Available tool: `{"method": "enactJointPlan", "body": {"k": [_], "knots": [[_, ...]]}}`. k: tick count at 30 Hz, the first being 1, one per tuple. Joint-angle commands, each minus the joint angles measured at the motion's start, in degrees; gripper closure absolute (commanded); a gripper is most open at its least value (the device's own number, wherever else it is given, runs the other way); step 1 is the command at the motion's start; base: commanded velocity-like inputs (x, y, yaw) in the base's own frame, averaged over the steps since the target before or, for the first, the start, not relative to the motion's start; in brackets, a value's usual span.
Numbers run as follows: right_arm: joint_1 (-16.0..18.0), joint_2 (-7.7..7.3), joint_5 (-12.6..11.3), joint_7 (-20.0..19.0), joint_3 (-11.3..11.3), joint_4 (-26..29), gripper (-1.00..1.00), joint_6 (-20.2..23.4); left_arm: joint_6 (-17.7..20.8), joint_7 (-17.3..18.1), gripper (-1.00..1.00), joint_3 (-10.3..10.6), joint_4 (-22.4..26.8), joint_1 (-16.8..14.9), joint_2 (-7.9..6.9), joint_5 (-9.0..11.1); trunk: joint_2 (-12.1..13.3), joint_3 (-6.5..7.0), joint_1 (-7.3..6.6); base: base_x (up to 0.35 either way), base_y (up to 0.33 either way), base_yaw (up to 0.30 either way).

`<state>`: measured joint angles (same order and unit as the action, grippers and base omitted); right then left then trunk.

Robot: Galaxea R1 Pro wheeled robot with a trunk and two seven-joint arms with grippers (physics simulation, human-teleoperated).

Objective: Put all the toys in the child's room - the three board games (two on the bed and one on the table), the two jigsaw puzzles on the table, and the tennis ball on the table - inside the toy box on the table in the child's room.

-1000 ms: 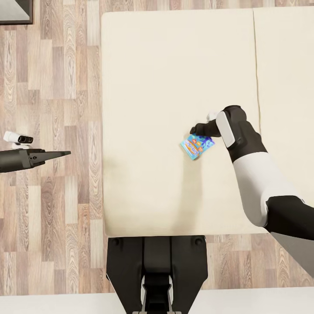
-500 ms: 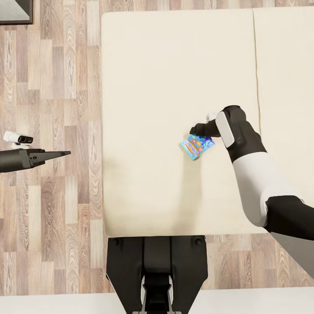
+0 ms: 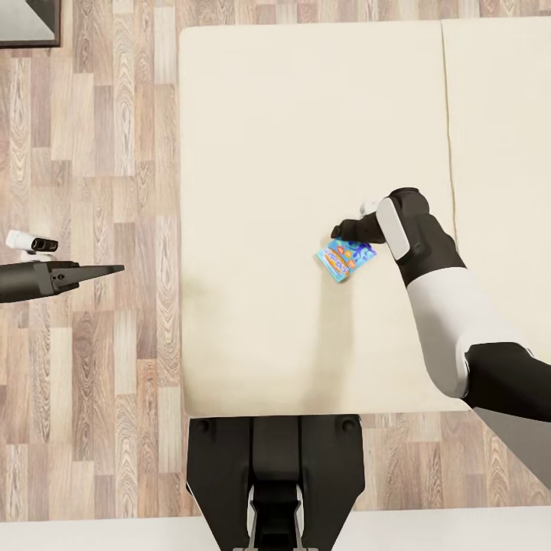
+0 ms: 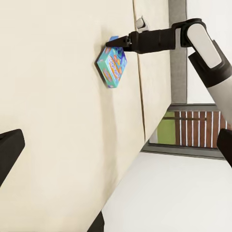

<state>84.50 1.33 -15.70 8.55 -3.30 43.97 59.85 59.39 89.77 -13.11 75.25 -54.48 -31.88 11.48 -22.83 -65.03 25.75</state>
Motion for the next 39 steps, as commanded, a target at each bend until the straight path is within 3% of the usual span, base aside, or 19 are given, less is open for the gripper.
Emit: {"method": "enactJointPlan", "body": {"k": [1,39], "knots": [[0.03,-0.02,-0.65,0.58,-0.12,0.04,-1.0,0.15,0.61,0.23,-1.0,0.02,0.0,-0.02,-0.02,-0.04,-0.09,-0.05,0.04,0.0,0.0,0.0],[-0.02,-0.02,-0.72,0.45,-0.12,-0.92,-1.0,0.15,0.61,0.23,-1.0,0.02,0.04,-0.02,-0.02,-0.05,-0.09,1.54,0.04,0.0,0.0,-0.024]]}}
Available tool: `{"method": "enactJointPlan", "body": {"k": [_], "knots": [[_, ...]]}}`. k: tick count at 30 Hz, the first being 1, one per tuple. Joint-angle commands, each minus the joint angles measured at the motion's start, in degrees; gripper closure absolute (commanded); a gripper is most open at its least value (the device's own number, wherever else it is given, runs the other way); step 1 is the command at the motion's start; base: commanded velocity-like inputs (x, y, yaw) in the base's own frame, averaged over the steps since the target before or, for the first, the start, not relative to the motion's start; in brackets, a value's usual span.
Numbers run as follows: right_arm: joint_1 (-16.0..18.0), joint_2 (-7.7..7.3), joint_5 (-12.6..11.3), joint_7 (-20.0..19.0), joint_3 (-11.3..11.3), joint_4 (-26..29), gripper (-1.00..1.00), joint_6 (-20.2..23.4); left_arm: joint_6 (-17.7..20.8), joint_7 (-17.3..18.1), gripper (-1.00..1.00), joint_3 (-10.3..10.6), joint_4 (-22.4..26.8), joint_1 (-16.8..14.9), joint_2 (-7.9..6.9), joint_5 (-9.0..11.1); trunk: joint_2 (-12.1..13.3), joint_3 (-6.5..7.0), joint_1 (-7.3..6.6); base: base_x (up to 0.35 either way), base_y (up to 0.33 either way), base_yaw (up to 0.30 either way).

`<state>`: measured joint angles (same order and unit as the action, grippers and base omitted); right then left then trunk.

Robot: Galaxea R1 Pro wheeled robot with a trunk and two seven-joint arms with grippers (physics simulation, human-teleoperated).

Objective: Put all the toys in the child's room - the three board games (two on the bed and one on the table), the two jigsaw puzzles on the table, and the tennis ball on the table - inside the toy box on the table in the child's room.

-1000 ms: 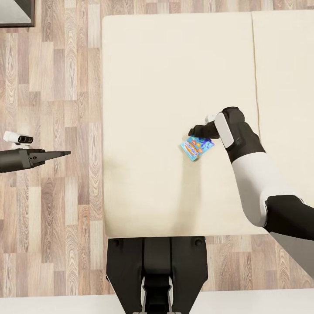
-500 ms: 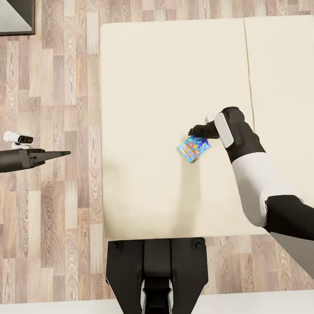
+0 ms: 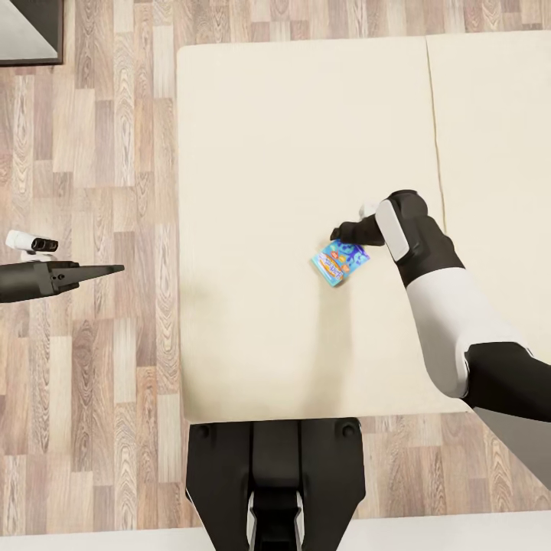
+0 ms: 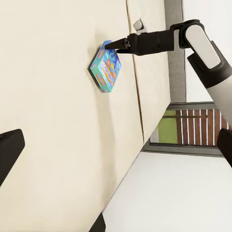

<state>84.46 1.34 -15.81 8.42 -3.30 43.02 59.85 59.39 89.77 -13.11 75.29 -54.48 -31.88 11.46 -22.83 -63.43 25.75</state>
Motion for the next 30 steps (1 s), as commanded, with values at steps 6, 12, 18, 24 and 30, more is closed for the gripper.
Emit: {"method": "enactJointPlan", "body": {"k": [6,12,18,24,30], "knots": [[-0.4,0.03,-0.62,-0.02,-0.15,-0.5,-1.0,0.15,0.61,0.23,-1.0,0.06,-0.02,-0.02,-0.02,-0.02,-0.09,-0.06,0.04,0.0,0.0,0.0],[-1.07,0.07,-0.62,-0.15,-0.17,-0.69,-1.0,0.15,0.61,0.23,-1.0,0.04,0.02,-0.02,-0.02,-0.03,-0.09,-0.05,0.04,0.0,0.0,0.0],[-1.13,0.07,-0.65,-0.08,-0.13,-1.13,-1.0,0.15,0.61,0.23,-1.0,0.02,-0.01,-0.02,-0.02,-0.03,-0.09,-0.05,0.04,0.0,0.0,0.0],[-1.14,0.07,-0.71,-0.16,-0.13,-1.58,-1.0,0.15,0.61,0.23,-1.0,0.02,0.03,-0.02,-0.02,-0.02,-0.09,-0.05,0.04,0.0,0.0,0.0],[-1.14,0.15,-0.73,-0.17,-0.13,-1.62,-1.0,0.15,0.61,0.23,-1.0,-0.01,0.03,-0.02,-0.02,-0.03,-0.09,-0.05,0.04,0.0,0.0,0.0]]}}
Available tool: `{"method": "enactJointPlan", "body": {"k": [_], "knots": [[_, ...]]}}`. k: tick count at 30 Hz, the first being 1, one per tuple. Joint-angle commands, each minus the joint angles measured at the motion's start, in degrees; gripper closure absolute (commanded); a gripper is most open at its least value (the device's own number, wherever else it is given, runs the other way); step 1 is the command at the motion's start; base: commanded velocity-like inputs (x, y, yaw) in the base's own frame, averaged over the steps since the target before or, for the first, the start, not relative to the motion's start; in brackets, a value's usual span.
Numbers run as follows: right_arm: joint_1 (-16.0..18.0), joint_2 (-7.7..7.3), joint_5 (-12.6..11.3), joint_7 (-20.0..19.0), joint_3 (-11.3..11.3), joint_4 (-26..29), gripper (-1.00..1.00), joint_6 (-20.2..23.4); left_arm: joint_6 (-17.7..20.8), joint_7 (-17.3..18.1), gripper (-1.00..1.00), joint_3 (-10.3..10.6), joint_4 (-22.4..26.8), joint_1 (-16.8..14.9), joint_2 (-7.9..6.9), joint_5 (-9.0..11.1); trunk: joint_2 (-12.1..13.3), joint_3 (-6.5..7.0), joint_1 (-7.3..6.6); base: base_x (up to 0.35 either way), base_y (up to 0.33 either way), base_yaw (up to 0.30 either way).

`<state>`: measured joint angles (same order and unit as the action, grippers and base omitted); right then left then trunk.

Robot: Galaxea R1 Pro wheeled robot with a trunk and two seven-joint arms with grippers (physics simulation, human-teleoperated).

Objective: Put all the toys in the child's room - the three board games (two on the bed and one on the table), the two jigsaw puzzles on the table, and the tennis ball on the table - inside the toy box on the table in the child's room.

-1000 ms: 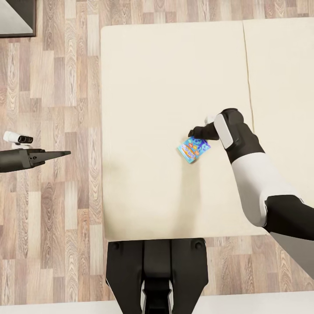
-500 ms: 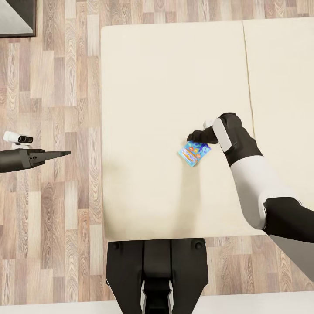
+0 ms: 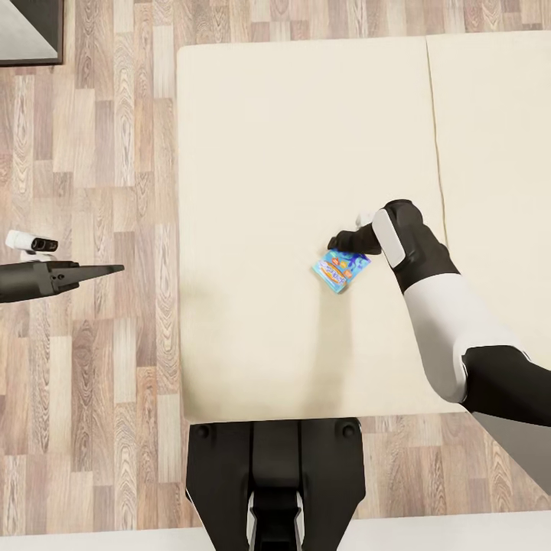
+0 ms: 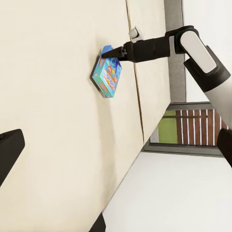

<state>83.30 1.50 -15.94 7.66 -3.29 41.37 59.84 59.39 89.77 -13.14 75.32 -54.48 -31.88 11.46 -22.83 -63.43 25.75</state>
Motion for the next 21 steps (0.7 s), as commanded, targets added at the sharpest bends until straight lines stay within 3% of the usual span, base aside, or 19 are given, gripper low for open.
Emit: {"method": "enactJointPlan", "body": {"k": [1,7,21], "knots": [[0.02,-0.02,-0.67,0.49,-0.14,0.03,-1.0,0.16,0.61,0.23,-1.0,0.0,0.0,-0.02,-0.02,-0.01,-0.09,-0.06,0.04,0.0,0.0,0.0],[0.02,-0.01,-2.94,-1.38,-0.14,0.03,-1.0,0.16,0.61,0.23,-1.0,-0.71,0.01,-0.02,-0.02,0.03,-0.09,-0.06,0.04,0.0,0.0,0.0],[0.02,-0.01,-5.33,-1.74,-0.19,-0.25,-1.0,0.16,0.61,0.23,-1.0,-0.92,0.01,-0.02,-0.02,0.05,-0.09,-0.06,0.04,0.0,0.0,0.0]]}}
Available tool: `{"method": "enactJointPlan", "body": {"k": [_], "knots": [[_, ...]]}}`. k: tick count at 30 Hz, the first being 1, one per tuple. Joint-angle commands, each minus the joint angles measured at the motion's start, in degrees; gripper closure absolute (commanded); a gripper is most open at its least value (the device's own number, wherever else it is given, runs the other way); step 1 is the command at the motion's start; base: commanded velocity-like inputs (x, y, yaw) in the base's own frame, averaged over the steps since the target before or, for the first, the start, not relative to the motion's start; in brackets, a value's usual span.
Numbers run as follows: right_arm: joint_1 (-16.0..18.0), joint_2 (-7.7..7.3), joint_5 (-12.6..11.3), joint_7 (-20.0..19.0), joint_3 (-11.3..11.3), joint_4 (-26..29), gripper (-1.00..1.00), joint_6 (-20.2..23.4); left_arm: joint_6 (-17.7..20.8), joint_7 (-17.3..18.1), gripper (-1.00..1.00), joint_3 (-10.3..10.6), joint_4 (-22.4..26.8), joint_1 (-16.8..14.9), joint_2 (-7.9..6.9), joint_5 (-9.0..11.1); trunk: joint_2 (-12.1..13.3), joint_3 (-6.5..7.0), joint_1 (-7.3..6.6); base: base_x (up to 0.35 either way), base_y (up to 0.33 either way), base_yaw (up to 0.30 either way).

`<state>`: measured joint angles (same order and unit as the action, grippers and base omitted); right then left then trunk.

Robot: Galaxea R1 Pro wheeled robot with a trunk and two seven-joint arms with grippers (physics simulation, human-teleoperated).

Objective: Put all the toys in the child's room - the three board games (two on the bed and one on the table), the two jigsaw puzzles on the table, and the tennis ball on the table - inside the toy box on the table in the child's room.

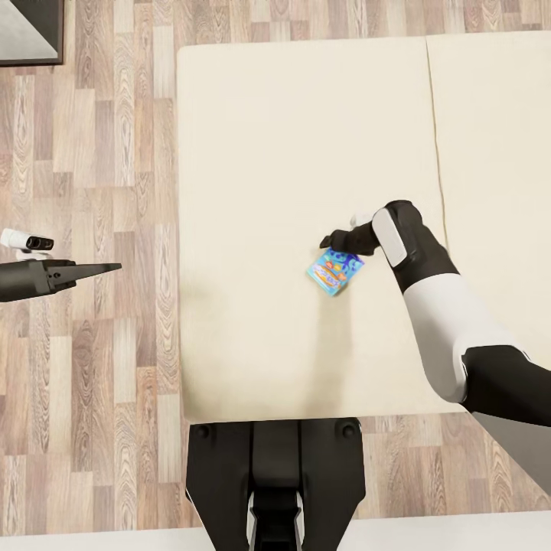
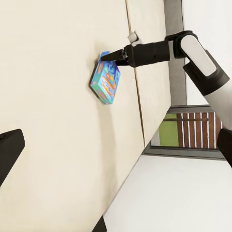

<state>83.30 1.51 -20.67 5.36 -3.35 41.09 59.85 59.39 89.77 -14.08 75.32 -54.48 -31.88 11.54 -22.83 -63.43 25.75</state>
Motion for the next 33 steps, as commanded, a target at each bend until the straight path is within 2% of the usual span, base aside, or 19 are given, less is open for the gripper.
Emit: {"method": "enactJointPlan", "body": {"k": [1,5,20,33], "knots": [[0.02,-0.02,-0.66,0.56,-0.14,-0.4,-1.0,0.15,0.61,0.23,-1.0,0.01,0.0,-0.02,-0.02,-0.03,-0.09,-0.06,0.04,0.0,0.0,0.0],[0.02,-0.02,-0.76,0.54,-0.11,-2.37,-1.0,0.15,0.61,0.23,-1.0,0.01,0.0,-0.02,-0.02,-0.03,-0.09,-0.06,0.04,0.0,0.0,0.0],[0.02,0.02,-0.78,0.48,-0.17,-4.38,-1.0,0.15,0.61,0.23,-1.0,-0.16,0.0,-0.02,-0.02,-0.08,-0.09,-0.06,0.04,0.0,0.0,0.0],[0.01,-0.01,-0.78,-2.41,-0.25,-5.01,-1.0,0.15,0.61,0.23,-1.0,-0.08,1.12,-0.02,-0.02,-0.11,-0.09,0.33,0.04,0.0,0.0,0.0]]}}
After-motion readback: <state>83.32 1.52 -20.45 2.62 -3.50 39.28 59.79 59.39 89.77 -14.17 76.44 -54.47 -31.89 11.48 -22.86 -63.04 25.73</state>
